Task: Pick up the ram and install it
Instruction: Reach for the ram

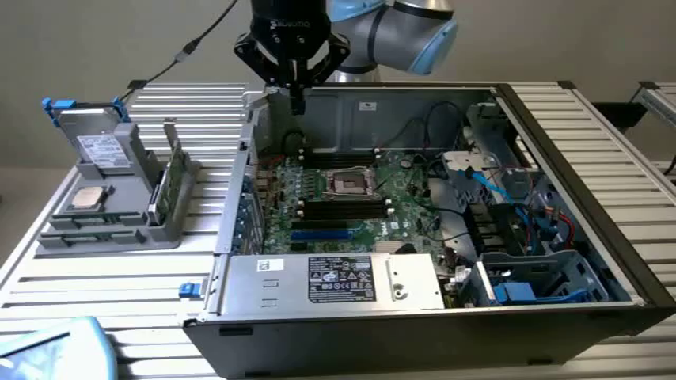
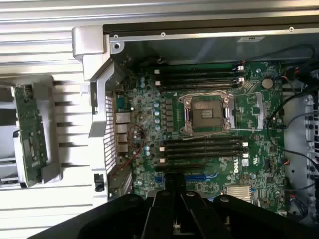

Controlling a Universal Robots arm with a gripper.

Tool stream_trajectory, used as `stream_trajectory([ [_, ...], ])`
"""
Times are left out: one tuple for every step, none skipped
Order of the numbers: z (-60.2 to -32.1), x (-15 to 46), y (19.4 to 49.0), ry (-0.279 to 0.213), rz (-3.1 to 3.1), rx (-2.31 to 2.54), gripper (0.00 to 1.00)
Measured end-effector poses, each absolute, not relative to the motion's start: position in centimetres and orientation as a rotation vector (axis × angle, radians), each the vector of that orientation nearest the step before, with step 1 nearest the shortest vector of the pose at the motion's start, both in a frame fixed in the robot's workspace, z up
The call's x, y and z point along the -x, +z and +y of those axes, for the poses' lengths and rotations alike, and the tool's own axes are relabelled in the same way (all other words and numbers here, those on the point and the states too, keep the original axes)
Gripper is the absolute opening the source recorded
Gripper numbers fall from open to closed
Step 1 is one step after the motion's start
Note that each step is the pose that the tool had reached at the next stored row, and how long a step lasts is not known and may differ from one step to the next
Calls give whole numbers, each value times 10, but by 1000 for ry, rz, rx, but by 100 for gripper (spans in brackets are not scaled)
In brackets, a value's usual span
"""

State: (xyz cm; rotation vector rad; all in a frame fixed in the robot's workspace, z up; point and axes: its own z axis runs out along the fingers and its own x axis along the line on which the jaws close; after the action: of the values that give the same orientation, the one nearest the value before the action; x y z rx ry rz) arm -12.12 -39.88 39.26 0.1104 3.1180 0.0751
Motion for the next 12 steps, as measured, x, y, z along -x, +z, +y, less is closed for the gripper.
stream_trajectory([
  [-399,121,393,75,3118,-110,10],
  [-399,121,393,75,3118,-110,10],
  [-399,121,393,75,3118,-110,10],
  [-399,121,393,75,3118,-110,10],
  [-399,121,393,75,3118,-110,10],
  [-399,121,393,75,3118,-110,10],
  [-399,121,393,75,3118,-110,10],
  [-399,121,393,75,3118,-110,10],
  [-399,121,393,75,3118,-110,10],
  [-399,121,393,75,3118,-110,10],
  [-399,121,393,75,3118,-110,10],
  [-399,121,393,75,3118,-110,10],
])
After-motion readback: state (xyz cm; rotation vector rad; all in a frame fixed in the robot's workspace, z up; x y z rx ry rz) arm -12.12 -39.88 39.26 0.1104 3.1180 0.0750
